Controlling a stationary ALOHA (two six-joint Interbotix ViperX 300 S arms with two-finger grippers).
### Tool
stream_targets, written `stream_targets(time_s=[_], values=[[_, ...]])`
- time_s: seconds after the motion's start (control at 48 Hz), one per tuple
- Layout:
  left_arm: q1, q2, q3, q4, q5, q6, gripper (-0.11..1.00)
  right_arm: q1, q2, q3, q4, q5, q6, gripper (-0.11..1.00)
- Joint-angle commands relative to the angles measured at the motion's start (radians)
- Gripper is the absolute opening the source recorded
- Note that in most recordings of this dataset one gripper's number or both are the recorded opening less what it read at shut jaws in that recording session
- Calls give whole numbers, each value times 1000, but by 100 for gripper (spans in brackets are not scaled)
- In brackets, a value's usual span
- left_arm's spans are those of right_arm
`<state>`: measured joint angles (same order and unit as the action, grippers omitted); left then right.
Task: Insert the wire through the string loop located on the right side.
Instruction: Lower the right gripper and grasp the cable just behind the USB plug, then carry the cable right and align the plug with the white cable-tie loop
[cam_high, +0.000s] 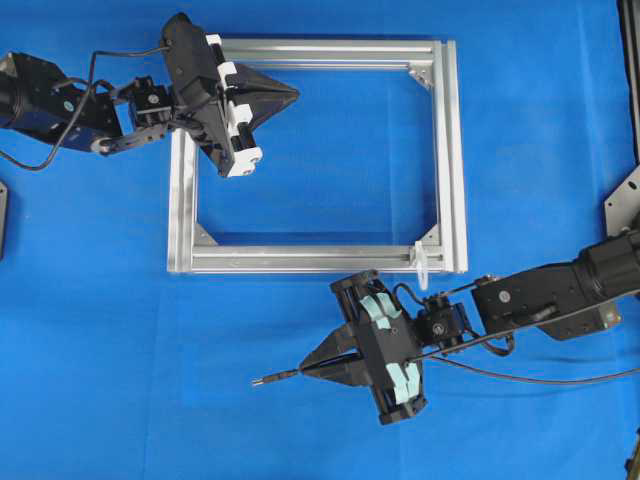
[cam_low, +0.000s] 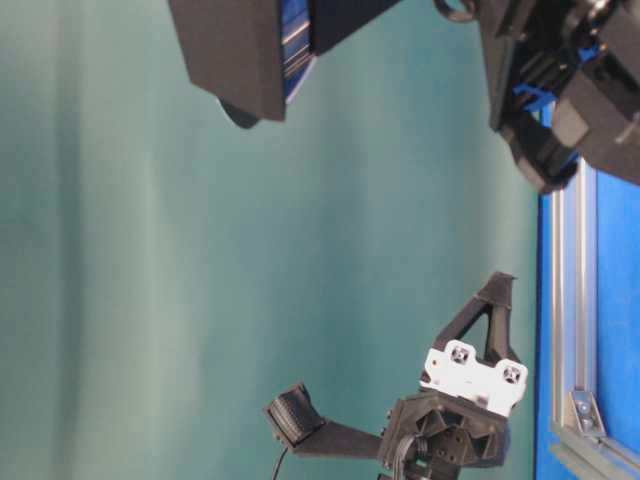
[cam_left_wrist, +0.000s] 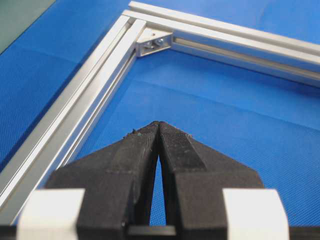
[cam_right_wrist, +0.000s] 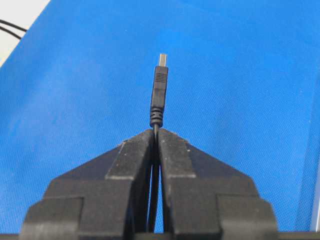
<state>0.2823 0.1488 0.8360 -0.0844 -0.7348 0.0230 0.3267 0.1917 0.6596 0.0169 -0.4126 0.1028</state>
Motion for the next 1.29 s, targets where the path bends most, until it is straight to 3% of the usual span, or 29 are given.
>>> stream_targets(time_s=[0.0,0.957,1.27], values=[[2,-32,-14,2,-5,-2,0,2,-34,-11,0,-3,-2,-2],[2,-34,-15,2,-5,-2,0,2,-35,-6,0,-3,-2,-2],[2,-35,-14,2,-5,-2,0,3,-115,129,21,-31,9,-2]])
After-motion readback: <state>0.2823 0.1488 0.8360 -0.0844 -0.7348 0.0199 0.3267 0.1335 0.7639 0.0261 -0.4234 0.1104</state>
